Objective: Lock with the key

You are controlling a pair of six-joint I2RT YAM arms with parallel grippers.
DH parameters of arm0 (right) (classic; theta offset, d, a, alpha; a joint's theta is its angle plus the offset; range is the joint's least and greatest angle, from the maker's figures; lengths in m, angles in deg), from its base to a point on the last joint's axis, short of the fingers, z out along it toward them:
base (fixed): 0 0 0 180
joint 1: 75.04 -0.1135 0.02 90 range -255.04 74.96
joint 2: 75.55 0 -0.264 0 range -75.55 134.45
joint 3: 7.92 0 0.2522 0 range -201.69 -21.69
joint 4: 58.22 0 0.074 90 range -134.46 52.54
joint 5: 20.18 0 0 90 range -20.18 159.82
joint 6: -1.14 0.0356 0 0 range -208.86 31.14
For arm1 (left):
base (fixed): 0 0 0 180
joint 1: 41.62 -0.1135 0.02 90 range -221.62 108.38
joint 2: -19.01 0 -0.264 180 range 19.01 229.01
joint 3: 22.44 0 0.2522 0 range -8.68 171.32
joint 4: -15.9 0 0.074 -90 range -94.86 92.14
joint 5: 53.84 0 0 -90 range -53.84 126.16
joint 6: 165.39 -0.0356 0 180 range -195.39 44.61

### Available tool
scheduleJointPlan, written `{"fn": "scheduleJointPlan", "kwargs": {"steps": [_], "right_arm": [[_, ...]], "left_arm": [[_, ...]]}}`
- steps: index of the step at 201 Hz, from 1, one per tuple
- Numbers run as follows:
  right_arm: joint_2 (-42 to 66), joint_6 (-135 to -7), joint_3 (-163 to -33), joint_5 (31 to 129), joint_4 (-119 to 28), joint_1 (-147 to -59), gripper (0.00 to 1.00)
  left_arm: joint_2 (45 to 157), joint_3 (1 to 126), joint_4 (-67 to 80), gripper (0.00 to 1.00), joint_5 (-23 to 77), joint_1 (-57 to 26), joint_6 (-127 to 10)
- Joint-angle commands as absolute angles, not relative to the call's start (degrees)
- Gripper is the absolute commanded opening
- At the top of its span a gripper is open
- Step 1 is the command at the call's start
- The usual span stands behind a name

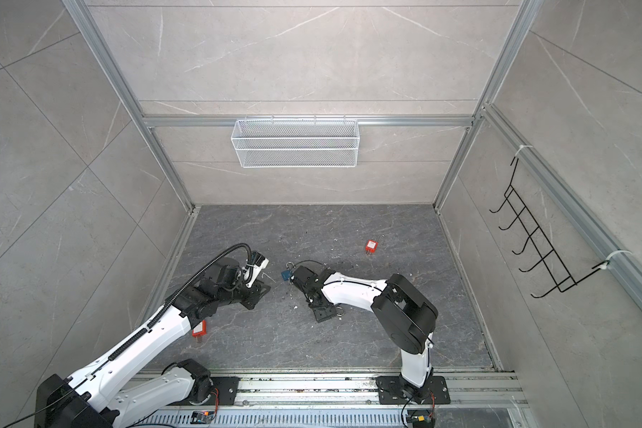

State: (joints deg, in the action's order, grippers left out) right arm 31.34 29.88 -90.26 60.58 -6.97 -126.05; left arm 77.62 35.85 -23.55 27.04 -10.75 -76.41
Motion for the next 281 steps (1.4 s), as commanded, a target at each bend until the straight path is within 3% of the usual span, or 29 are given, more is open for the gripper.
{"fn": "scheduleJointPlan", "kwargs": {"steps": [1,90,158,192,281], "right_arm": [[31.03,26.44,-88.54,61.67,-5.53,-125.61,0.66],[28.92,-7.9,-93.42,67.7,2.94,-121.11,0.58],[30.37,-30.67,-94.84,69.38,9.46,-120.75,0.59],[26.46,-28.04,-92.8,68.76,7.45,-120.75,0.65],[21.58,9.6,-84.49,68.63,-1.8,-120.86,0.72]], "left_arm": [[78.18,36.54,-23.56,0.31,27.12,-10.6,-76.36],[78.49,36.49,-22.91,0.31,26.08,-10.59,-78.5],[79.16,36.12,-22.2,0.31,24.67,-10.6,-78.46],[78.56,36.14,-22.03,0.3,24.23,-10.55,-77.4],[75.98,34.44,-21.51,0.3,24.3,-10.58,-75.4]]}}
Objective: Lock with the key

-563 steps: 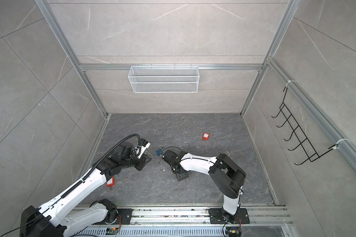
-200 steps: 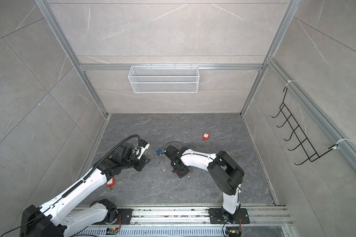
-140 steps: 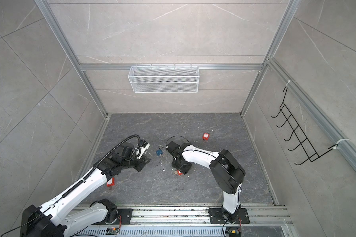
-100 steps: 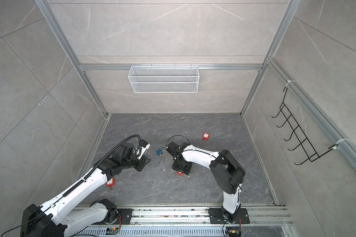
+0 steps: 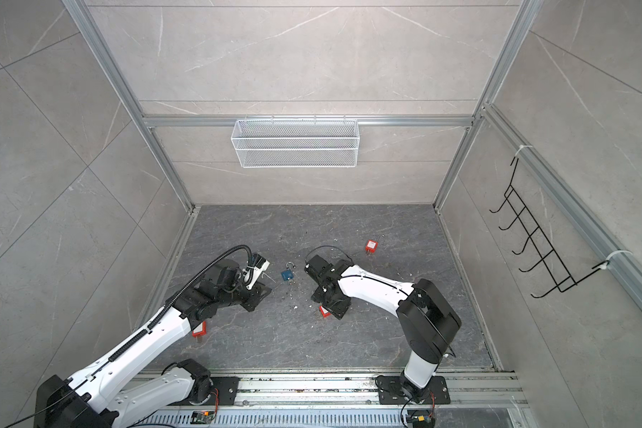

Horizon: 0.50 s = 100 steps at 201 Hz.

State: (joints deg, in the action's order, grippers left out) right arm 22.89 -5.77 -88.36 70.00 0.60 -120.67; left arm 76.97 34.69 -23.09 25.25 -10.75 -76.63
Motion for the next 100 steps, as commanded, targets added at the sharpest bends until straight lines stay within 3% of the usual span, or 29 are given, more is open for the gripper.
{"fn": "scheduleJointPlan", "kwargs": {"steps": [1,100], "right_arm": [[21.53,9.94,-84.33,68.61,-1.99,-120.85,0.72],[24.1,14.14,-86.98,64.93,-3.48,-121.53,0.69]], "left_arm": [[75.97,34.37,-21.5,0.3,24.3,-10.59,-75.4],[77.52,33.53,-19.58,0.3,23.51,-10.53,-75.44]]}}
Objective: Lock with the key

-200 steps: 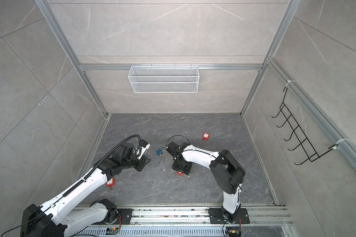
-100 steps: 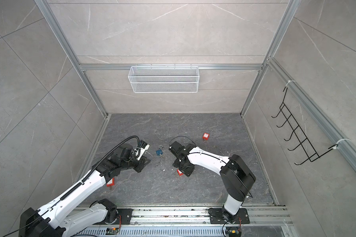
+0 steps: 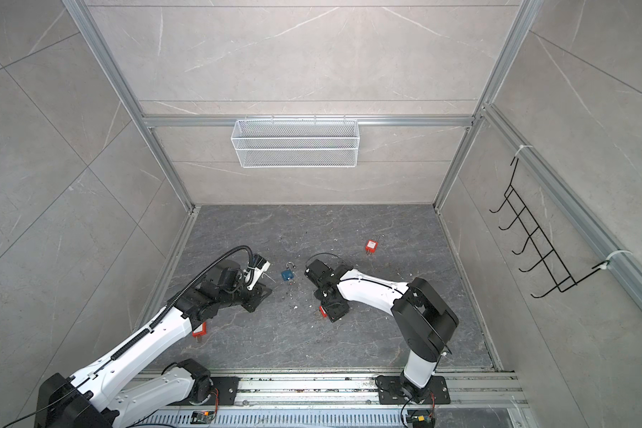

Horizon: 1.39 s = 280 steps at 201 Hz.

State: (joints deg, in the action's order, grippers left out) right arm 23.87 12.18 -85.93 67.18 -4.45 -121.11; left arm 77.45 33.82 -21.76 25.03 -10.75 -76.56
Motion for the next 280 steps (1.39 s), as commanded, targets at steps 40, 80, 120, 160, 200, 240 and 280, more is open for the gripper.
{"fn": "scheduleJointPlan", "kwargs": {"steps": [40,80,120,160,200,240,280], "right_arm": [[28.03,12.88,-88.02,67.68,-5.52,-121.54,0.67],[28.48,8.27,-87.34,67.88,-4.41,-121.54,0.61],[28.87,1.25,-89.36,67.81,-0.47,-121.02,0.57],[28.79,-4.81,-90.28,67.68,1.49,-120.75,0.51],[27.84,-9.5,-89.72,68.16,1.76,-120.4,0.48],[29.03,-20.47,-91.64,71.12,3.83,-119.69,0.48],[28.99,-25.74,-91.12,72.46,3.3,-119.56,0.48]], "left_arm": [[77.95,33.33,-19.7,0.3,23.53,-10.59,-75.36],[77.72,33.08,-20.19,0.3,24.04,-10.54,-75.66],[77.93,33.12,-20.19,0.3,23.95,-10.52,-75.48],[77.91,33.16,-20.18,0.3,23.96,-10.58,-75.65],[78.13,33.42,-20.27,0.3,23.77,-10.58,-75.7],[77.75,33.16,-20.36,0.3,23.69,-10.52,-75.61],[77.58,33.16,-20.36,0.3,23.6,-10.58,-75.2]]}}
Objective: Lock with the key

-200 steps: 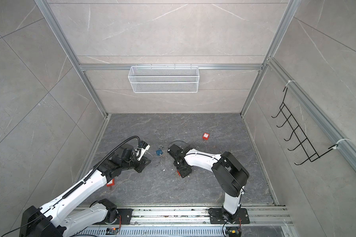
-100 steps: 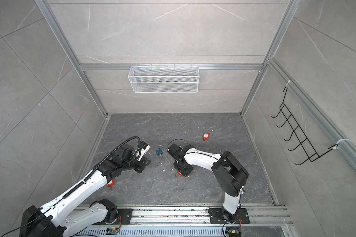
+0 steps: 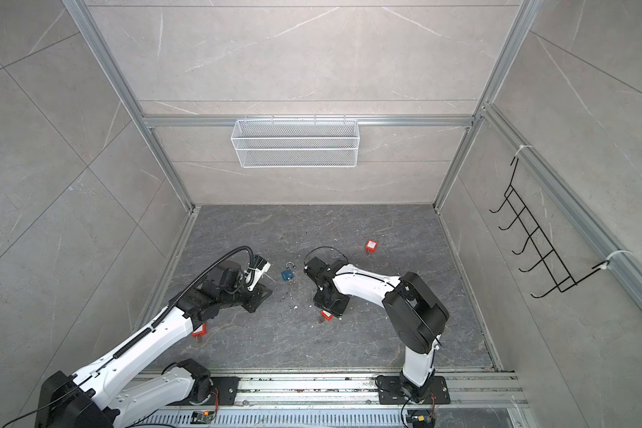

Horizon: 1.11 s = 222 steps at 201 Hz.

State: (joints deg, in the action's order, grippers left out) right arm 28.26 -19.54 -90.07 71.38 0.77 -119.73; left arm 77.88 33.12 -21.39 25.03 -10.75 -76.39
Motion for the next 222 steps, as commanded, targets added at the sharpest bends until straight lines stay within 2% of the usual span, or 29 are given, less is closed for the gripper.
{"fn": "scheduleJointPlan", "kwargs": {"steps": [1,43,91,131,148,185,222], "right_arm": [[29.15,-25.97,-91.21,72.46,3.46,-119.54,0.48],[30.44,-34.87,-93.0,71.31,6.14,-119.6,0.48],[28.83,-46.4,-90.11,74.47,3.94,-119.6,0.46],[27.56,-53.94,-90.64,70.95,7.05,-119.53,0.48],[27.15,-53.71,-91.11,69.85,7.5,-119.53,0.51],[26.83,-44.35,-91.65,71.66,6.35,-119.6,0.6],[26.57,-37.86,-91.67,70.66,5.77,-119.6,0.59]], "left_arm": [[77.61,33.16,-20.36,0.3,23.6,-10.55,-75.21],[77.85,33.24,-20.27,0.3,23.32,-10.59,-74.78],[78.34,33.27,-20.1,0.3,22.81,-10.54,-74.51],[78.85,33.51,-20.12,0.3,22.63,-10.43,-74.48],[79.12,33.52,-19.94,0.3,22.48,-10.47,-74.23],[79.37,33.73,-19.66,0.3,22.37,-10.51,-74.03],[78.77,33.2,-19.44,0.3,22.37,-10.42,-74.16]]}}
